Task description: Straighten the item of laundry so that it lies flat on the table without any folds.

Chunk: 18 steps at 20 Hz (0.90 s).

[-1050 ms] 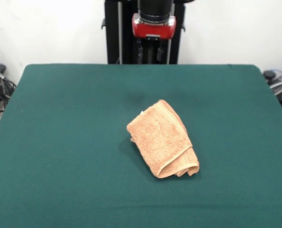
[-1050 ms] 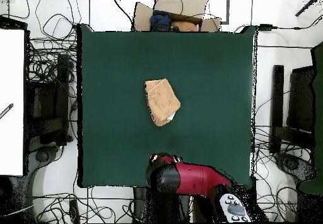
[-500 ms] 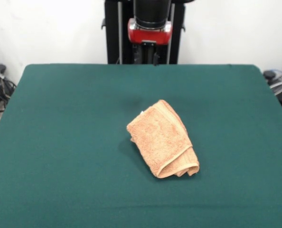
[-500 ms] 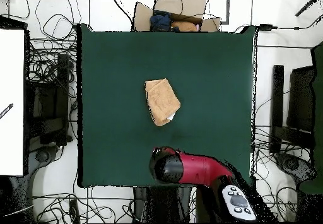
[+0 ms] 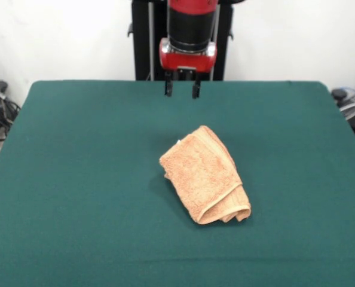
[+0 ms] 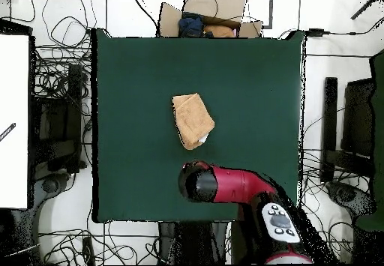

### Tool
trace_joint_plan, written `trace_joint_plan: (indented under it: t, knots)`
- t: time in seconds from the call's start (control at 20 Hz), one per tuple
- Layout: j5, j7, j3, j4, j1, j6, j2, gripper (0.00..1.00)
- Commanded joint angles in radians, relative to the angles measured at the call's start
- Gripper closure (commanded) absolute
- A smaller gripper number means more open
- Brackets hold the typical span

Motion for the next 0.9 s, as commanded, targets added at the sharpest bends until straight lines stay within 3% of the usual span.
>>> trace_joint_plan:
  t: [0.05, 0.3, 0.9]
  knots:
    - [0.042, 0.093, 0.082, -0.133, 0.03, 0.062, 0.09, 0.0]
    - [0.086, 0.139, 0.067, -0.18, 0.097, 0.114, 0.087, 0.0]
    - [0.115, 0.126, 0.042, -0.27, 0.135, 0.207, 0.102, 0.0]
